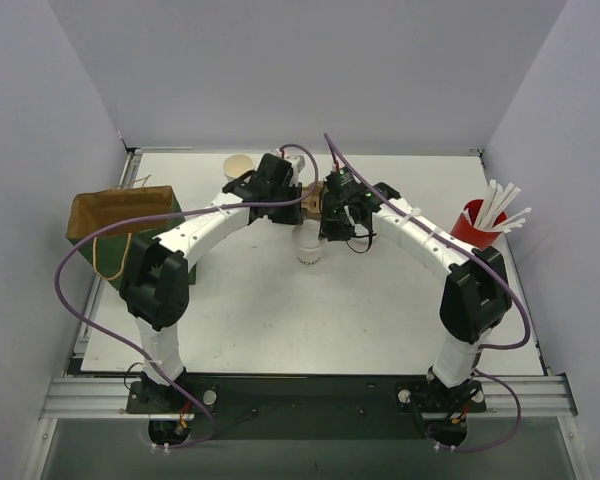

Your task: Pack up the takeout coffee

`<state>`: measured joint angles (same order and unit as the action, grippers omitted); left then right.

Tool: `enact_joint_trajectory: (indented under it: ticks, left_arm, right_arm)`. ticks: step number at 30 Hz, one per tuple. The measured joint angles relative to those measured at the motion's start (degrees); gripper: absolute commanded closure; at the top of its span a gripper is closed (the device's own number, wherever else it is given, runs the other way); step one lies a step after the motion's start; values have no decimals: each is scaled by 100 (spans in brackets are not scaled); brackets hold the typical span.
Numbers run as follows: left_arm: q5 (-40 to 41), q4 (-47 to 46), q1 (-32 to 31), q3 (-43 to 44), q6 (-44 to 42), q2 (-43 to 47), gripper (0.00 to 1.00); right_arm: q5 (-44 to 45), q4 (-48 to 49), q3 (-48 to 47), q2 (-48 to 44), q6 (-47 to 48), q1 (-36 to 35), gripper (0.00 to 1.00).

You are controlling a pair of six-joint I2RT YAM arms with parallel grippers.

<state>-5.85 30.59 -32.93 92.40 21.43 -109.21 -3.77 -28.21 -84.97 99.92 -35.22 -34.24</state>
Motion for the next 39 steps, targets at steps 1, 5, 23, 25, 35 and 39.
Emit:
enact_joint_trajectory:
  ticks: [1, 5, 23, 25, 35, 39]
  left_arm:
    - [4, -42, -2, -59, 28, 39, 75]
    - [17, -168, -22, -315, 111, 199, 76]
    - [398, -542, -310, -1423, 409, 1045, 77]
    - [428, -577, -332, -1486, 450, 1091, 77]
    - [498, -544, -422, -1547, 656, 1167, 73]
    - [492, -457, -437, -1537, 675, 1167, 70]
  right_arm:
    - [-17, 15, -7, 101, -17, 0, 80]
    - [-66, 70, -101, 387, -57, 0, 82]
    - [125, -286, -824, 863, 741, 13, 82]
    - [125, -293, -831, 863, 793, 11, 80]
    - [195, -393, -925, 839, 828, 13, 78]
    - [247, -391, -955, 815, 802, 15, 78]
